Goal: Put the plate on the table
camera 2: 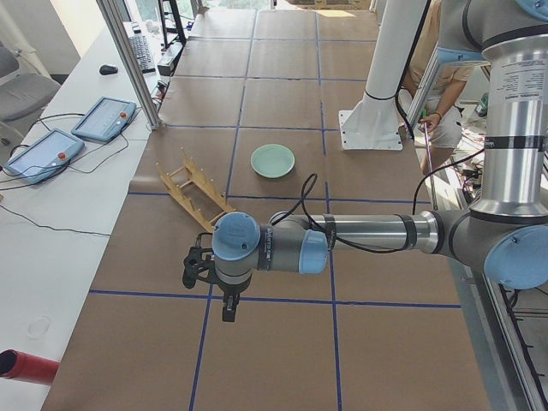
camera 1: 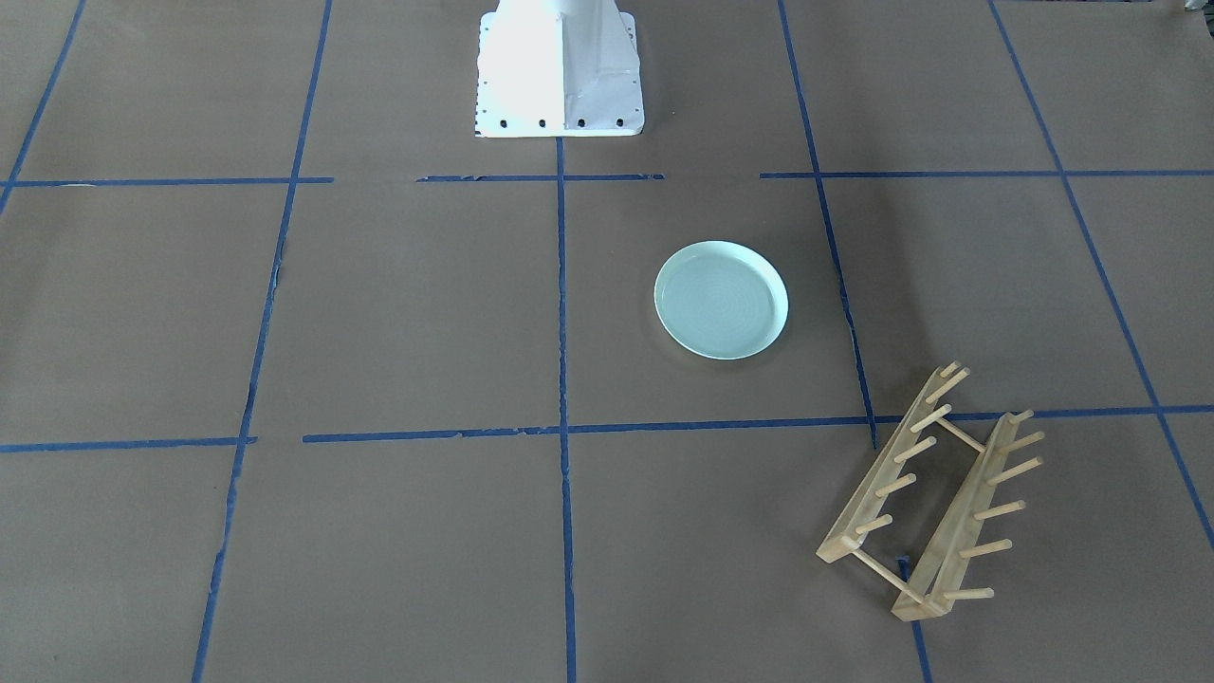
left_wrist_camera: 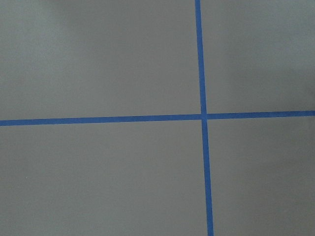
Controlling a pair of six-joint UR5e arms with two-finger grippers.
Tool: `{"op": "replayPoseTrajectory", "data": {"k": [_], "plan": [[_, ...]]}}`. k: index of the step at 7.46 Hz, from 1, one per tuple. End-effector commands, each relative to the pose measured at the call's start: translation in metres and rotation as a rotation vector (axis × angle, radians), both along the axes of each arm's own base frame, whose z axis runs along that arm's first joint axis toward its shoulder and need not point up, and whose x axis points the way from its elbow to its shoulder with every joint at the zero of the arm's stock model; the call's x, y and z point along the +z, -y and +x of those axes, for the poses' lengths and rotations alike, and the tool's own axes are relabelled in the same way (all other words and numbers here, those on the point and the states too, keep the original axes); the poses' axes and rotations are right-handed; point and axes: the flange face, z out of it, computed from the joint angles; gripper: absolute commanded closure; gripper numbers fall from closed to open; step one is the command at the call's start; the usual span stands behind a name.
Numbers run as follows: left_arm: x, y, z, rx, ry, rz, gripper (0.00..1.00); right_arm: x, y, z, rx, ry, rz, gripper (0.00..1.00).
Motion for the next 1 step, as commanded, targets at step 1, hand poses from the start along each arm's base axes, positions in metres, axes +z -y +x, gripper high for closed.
{"op": "replayPoseTrajectory", "data": {"k": [1], "plan": [[-0.0023,0.0002,-0.0001,0.000,0.001,0.005,0.00,-0.0002,0.0000,0.0000,0.000,0.000,0.000,0.00]]}}
